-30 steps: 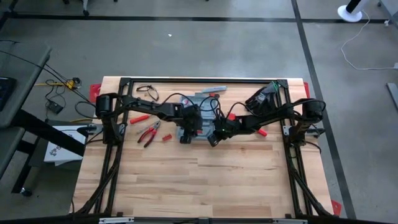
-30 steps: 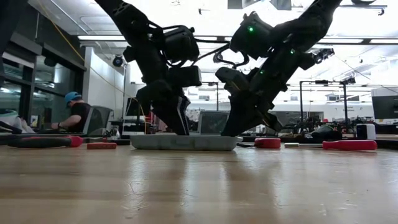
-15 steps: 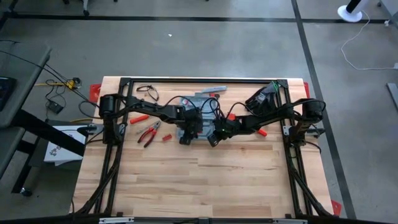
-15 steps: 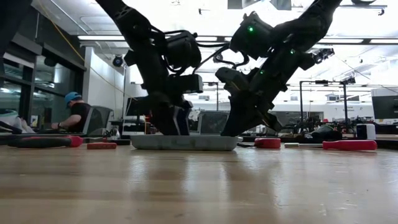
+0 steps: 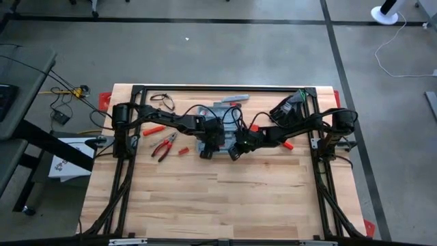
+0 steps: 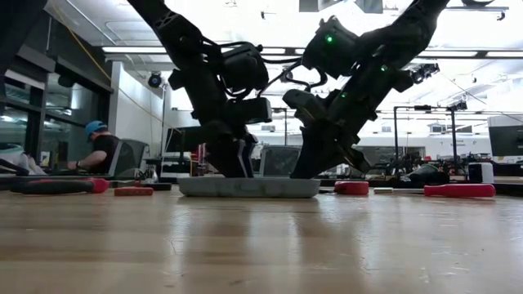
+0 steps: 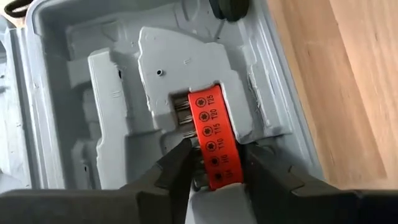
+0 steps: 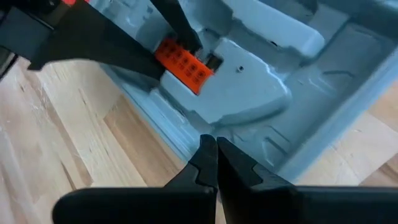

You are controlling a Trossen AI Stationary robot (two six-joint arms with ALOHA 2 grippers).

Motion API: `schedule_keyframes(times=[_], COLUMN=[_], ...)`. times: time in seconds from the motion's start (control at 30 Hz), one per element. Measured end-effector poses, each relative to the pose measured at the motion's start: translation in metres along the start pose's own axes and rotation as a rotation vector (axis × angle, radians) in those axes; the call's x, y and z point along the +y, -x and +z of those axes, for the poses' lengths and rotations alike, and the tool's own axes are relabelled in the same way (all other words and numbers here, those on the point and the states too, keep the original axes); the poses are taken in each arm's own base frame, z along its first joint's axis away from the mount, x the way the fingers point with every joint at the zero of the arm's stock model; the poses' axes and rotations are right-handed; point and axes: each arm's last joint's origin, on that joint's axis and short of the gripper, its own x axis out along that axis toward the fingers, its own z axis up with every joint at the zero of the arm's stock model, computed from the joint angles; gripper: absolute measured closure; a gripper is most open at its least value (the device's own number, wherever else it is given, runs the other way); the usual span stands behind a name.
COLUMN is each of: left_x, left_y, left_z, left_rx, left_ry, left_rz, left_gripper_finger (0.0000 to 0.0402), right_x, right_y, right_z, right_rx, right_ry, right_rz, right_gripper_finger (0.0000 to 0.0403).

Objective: Prefit tool cases
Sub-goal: Remove the orange terminal block from the gray prefit tool case

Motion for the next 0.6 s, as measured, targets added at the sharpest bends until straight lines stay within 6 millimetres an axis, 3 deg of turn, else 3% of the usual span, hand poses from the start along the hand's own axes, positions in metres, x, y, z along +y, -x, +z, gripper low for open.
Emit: schedule_keyframes(times=[0.2,0.5,0.6], left_x=[-0.002,-0.009,-0.01], left_y=[0.002,0.026,0.027], left_z=[0.005,0.014,0.017], left_rx=[-0.006,-0.036,-0.05], left_ry=[0.01,-0.022,-0.038], left_rz=[0.106,0.255,0.285], left_gripper_finger=[0.0308,0.04,0.0397], right_x=[0.0,-0.004,-0.004], right_y=[0.0,-0.009,-0.013], right_z=[0.0,-0.003,-0.004], right_rx=[-0.002,-0.004,0.0], right_ry=[-0.001,-0.021,-0.024], right_rz=[-0.002,-0.038,-0.039], right_gripper_finger=[0.0403,0.0403,0.0403])
